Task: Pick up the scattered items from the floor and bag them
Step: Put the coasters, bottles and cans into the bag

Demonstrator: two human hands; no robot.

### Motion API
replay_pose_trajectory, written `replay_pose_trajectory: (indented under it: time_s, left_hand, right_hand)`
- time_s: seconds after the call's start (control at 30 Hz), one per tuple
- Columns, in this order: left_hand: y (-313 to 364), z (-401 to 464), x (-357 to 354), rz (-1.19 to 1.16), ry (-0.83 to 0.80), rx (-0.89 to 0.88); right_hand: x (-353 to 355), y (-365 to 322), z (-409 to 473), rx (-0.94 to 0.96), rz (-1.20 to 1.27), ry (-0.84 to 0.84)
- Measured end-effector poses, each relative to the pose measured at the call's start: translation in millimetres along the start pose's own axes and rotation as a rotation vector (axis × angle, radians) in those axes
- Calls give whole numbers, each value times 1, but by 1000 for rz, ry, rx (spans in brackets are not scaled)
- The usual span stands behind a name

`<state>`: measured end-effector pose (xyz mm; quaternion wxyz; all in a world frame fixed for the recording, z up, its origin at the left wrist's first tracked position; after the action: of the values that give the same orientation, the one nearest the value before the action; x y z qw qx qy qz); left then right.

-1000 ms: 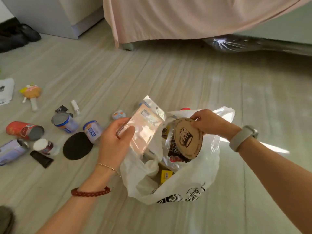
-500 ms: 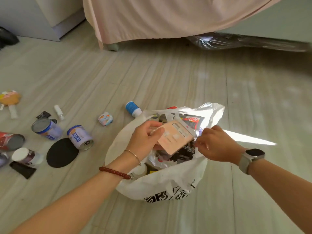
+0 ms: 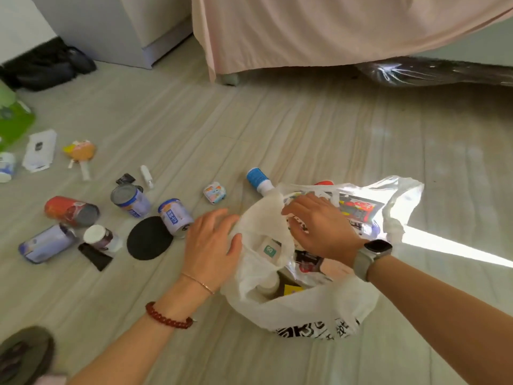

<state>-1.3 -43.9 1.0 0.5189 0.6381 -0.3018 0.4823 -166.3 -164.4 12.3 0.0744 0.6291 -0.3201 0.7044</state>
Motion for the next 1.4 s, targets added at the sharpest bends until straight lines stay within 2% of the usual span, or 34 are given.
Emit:
replay_pose_trajectory:
  time_s: [0.17, 0.3, 0.47, 0.6, 0.73, 0.83, 0.97, 1.1, 1.23, 1.4]
  left_hand:
    - [-104, -30, 9, -32, 31, 326]
    - [-174, -37, 0, -37, -19, 535]
    - [-228, -12, -24, -8, -48, 582]
    - [-257, 14, -44, 46, -104, 579]
    - [-274, 32, -60, 39, -270, 705]
    - [-272, 38, -59, 29, -295, 750]
    - [-262, 37, -48, -52, -160, 770]
    - [-248, 20, -40, -390, 98, 763]
    - [-213, -6, -22, -678, 356, 691]
    - [-152, -10, 17, -760, 506, 503]
  right_hand:
    - [-47, -72, 73, 34, 157, 51]
    - [-94, -117, 123, -81, 179, -160]
    - [-146, -143, 172, -196, 106, -295]
    - [-175, -152, 198, -325, 204, -280]
    - [-196, -150, 208, -377, 197, -290]
    - [-202, -148, 204, -406, 261, -262]
    - [-195, -148, 195, -376, 341, -264]
    - [-165, -145, 182, -390, 422, -253]
    - [-108, -137, 161, -314, 513, -100]
    - [-16, -104, 112, -231, 587, 121]
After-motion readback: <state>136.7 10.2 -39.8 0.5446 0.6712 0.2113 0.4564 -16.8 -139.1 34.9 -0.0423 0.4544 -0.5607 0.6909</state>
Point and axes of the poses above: each hand's wrist, its own z-axis towards the middle knuckle, its own x-axis out of the back of the hand, y = z × x, the point moved 2 cm from there along z, towards the middle knuckle, and after that the axes turned 6 degrees about -y, right-handed, at the moved point
